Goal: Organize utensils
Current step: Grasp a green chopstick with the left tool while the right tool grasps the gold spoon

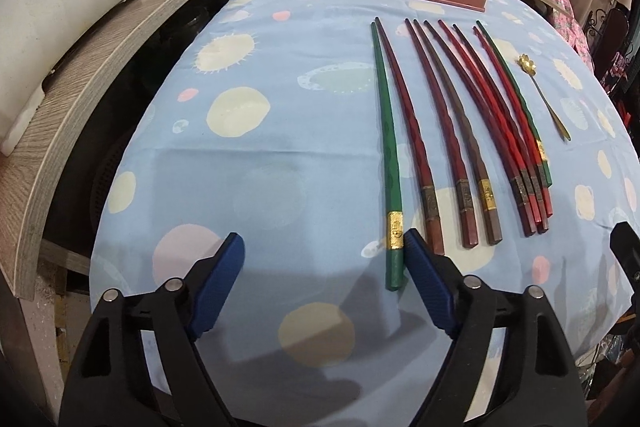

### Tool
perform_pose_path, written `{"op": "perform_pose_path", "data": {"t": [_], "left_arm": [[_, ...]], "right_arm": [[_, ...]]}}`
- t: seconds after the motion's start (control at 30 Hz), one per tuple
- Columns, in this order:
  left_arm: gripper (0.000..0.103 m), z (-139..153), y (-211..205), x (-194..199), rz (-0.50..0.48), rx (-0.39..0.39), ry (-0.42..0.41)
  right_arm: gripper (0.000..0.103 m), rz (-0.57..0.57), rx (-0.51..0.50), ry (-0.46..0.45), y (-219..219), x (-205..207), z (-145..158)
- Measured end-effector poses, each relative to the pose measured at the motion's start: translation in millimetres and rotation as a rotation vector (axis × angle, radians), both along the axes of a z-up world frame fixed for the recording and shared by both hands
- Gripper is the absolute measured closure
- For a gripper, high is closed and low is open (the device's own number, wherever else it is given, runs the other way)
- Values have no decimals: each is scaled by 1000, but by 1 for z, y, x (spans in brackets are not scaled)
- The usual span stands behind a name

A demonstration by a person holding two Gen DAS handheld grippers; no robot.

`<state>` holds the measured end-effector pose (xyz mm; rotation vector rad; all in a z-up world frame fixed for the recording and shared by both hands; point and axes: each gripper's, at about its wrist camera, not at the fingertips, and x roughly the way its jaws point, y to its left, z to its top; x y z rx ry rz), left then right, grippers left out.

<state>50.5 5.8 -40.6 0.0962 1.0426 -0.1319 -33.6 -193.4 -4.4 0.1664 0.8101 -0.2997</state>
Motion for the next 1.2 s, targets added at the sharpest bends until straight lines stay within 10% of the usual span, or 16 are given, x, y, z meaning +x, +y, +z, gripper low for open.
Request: {"op": "perform_pose_path", "data": {"t": [0.43,1.2], "left_arm": [[92,5,-3,13,-11,-23,-4],[95,4,-4,26,-20,-22,-19]], "right_arm": [[16,-11,21,-23,-19,40,0],[92,-1,205,20,-48,100,-35]]}}
